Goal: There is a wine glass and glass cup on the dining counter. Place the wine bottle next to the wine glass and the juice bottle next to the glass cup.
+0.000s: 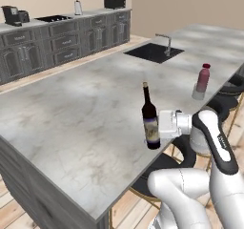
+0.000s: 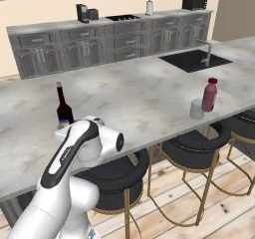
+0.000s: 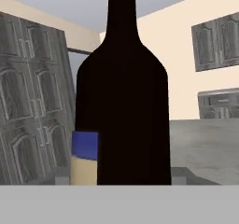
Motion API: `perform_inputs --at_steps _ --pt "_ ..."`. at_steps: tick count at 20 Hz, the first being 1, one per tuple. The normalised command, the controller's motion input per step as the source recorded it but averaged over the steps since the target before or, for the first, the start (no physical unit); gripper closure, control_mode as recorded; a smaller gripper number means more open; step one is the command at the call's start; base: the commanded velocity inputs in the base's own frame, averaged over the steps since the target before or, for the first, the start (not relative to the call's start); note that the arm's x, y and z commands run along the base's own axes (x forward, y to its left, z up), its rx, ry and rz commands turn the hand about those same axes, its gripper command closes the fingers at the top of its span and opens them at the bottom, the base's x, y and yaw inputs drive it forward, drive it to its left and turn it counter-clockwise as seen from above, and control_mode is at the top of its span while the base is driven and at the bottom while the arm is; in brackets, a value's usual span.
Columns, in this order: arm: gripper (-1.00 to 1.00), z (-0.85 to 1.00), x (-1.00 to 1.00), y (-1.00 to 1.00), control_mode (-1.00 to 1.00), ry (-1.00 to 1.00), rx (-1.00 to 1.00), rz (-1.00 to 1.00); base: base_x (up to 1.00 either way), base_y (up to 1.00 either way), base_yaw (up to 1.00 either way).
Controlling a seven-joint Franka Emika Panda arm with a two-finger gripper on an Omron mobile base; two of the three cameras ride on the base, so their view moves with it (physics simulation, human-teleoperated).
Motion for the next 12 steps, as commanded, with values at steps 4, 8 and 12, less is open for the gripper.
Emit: perform_inputs --at_steps 4,8,12 --pt "1.0 0.01 -0.04 -0.01 -1.0 0.0 0.05 0.0 0.0 0.0 0.0" --pt "1.0 0.12 -0.02 -0.22 -1.0 0.01 -0.08 0.0 0.0 0.0 0.0" --pt "1.0 0.14 0.0 -0.32 -1.0 0.03 -0.08 0.0 0.0 0.0 0.0"
